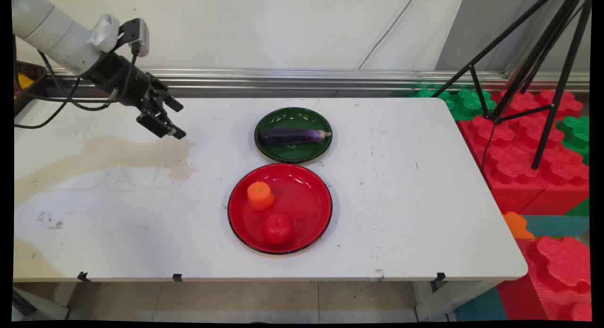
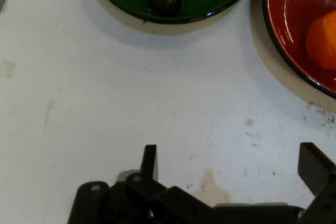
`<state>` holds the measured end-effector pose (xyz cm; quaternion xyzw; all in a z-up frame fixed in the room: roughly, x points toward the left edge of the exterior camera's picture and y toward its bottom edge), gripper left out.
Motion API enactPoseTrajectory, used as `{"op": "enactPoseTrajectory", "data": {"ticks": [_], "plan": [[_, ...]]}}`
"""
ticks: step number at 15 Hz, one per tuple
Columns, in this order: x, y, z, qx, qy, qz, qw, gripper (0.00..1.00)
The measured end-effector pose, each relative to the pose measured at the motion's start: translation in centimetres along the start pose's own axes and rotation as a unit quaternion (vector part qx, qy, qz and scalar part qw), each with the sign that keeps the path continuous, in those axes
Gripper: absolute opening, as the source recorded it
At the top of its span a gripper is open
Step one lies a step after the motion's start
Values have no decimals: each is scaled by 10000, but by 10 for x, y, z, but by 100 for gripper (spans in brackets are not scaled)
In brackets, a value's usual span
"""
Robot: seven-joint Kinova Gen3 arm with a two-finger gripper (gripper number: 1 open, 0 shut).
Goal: Pick up the eggplant from the green plate
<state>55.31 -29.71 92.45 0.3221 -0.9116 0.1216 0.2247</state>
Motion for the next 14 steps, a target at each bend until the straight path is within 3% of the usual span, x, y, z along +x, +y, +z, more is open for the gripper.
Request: {"op": "enactPoseTrajectory", "data": {"ticks": [14], "plan": [[46,-6,39,-174,130,524,9984,100]]}}
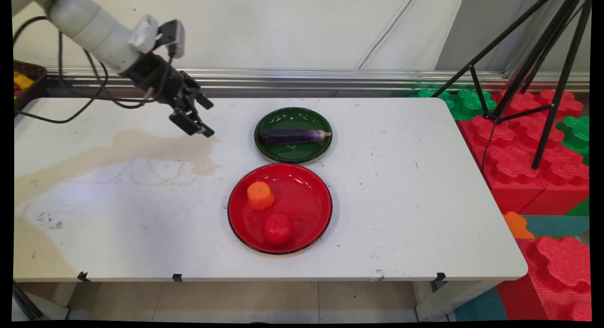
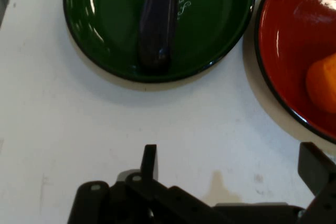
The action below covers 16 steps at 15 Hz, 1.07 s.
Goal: Pick up the eggplant from the green plate
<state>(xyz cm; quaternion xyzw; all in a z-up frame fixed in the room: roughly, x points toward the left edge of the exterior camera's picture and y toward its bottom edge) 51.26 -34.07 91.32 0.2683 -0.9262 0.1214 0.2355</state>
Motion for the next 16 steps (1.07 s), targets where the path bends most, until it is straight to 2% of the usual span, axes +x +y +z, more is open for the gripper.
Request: {"op": "enactPoseTrajectory", "data": {"ticks": [10,16], "plan": [[49,-22,72,19,-61,457,9989,100],[70,-32,110,6,-162,506,9986,100]]}}
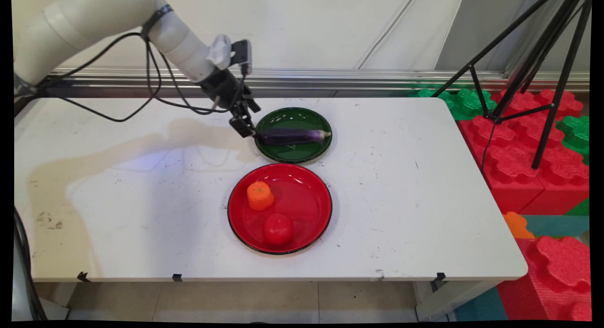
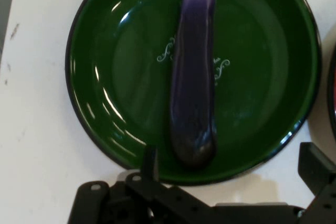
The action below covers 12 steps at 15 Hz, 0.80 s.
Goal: Pick up the eggplant from the green plate
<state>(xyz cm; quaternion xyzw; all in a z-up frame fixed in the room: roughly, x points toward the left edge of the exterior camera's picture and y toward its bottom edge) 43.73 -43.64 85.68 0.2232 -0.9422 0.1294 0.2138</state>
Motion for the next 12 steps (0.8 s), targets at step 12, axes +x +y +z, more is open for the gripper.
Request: {"op": "enactPoseTrajectory", "data": {"ticks": [12], "plan": [[27,-13,48,-165,-220,-19,9996,100]]}}
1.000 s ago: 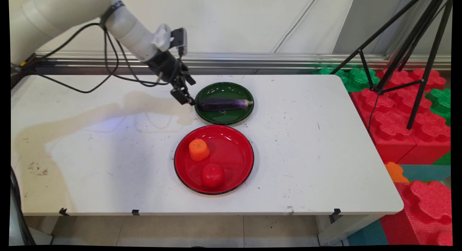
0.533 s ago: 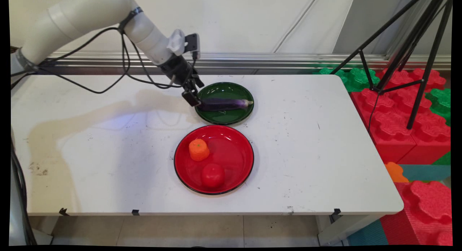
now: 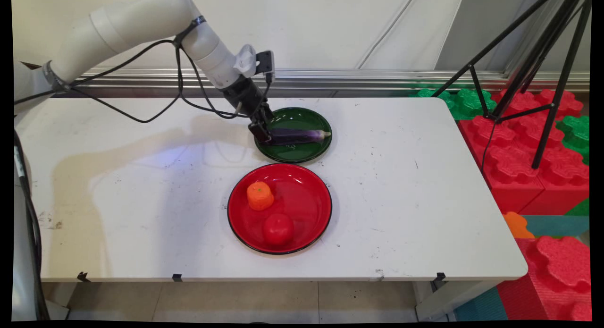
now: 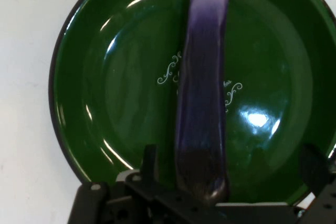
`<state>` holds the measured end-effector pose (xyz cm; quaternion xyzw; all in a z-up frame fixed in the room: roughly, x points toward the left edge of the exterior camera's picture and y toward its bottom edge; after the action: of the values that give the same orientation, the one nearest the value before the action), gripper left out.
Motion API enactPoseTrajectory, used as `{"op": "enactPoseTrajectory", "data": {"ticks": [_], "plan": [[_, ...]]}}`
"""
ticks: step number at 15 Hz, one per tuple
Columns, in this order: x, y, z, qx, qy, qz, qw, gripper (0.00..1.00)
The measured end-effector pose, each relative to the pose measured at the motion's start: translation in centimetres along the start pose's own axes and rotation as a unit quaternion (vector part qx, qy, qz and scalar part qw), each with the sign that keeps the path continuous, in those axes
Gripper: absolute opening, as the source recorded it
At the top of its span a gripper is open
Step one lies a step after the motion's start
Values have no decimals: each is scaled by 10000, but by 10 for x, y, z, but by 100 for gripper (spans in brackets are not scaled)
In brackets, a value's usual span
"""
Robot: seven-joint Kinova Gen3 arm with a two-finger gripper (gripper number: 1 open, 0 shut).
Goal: Pick up the eggplant from the green plate
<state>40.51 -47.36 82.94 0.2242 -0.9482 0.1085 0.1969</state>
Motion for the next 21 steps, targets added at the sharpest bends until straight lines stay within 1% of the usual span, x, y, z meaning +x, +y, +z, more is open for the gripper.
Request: {"op": "enactPoseTrajectory", "data": {"ticks": [10,14,21], "plan": [[6,-4,12,-119,-200,-37,9997,100],[6,-6,17,-115,-278,-31,9995,100],[4,-10,23,-118,-335,-37,9994,100]]}}
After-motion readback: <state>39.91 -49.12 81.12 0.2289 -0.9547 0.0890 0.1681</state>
